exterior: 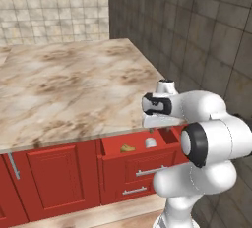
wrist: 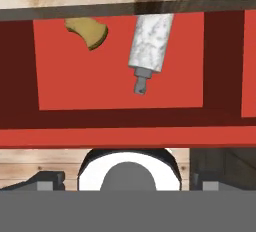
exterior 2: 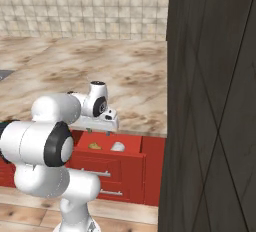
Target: Restock the sink supplies by placing the sponge and soap dispenser on the counter and next to the sink. Make sure the soap dispenser is upright.
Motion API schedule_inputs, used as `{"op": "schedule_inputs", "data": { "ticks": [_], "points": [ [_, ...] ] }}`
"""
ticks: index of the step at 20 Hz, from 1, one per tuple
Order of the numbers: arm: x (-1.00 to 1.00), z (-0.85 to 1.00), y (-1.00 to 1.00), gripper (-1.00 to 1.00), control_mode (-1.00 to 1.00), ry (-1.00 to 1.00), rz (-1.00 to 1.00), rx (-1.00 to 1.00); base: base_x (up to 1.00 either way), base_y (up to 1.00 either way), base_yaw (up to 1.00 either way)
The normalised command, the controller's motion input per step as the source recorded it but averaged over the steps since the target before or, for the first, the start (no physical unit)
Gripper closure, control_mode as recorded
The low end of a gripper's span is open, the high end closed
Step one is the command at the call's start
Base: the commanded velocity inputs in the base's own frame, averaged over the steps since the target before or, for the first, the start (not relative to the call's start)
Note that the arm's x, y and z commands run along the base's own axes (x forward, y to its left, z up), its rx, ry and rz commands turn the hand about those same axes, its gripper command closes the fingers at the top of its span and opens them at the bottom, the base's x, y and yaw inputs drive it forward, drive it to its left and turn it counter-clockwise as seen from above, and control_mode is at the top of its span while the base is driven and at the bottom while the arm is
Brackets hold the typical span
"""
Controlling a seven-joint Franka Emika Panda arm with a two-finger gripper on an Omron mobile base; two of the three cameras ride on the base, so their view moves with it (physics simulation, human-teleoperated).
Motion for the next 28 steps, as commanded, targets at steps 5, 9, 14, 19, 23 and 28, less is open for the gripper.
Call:
{"op": "schedule_inputs", "data": {
  "ticks": [5, 9, 14, 19, 23, 28],
  "points": [
    [0.25, -0.72, -0.19, -1.0, -1.0, 0.0, 0.0, 0.0, 0.0, 0.0, 0.0],
    [0.28, -0.58, -0.14, -1.0, -1.0, 0.0, 0.0, 0.01, 0.0, 0.0, 0.0],
    [0.36, -0.44, -0.02, -1.0, -1.0, -0.02, 0.0, 0.03, 0.0, 0.0, 0.0],
    [0.29, -0.41, 0.0, -1.0, -1.0, 0.0, 0.0, 0.03, 0.0, 0.0, 0.0],
    [0.07, -0.39, 0.0, -1.0, -1.0, 0.0, 0.0, 0.02, 0.0, 0.0, 0.0],
    [-0.31, -0.16, -0.03, -1.0, -1.0, 0.0, 0.0, 0.03, 0.0, 0.0, 0.0]
  ]
}}
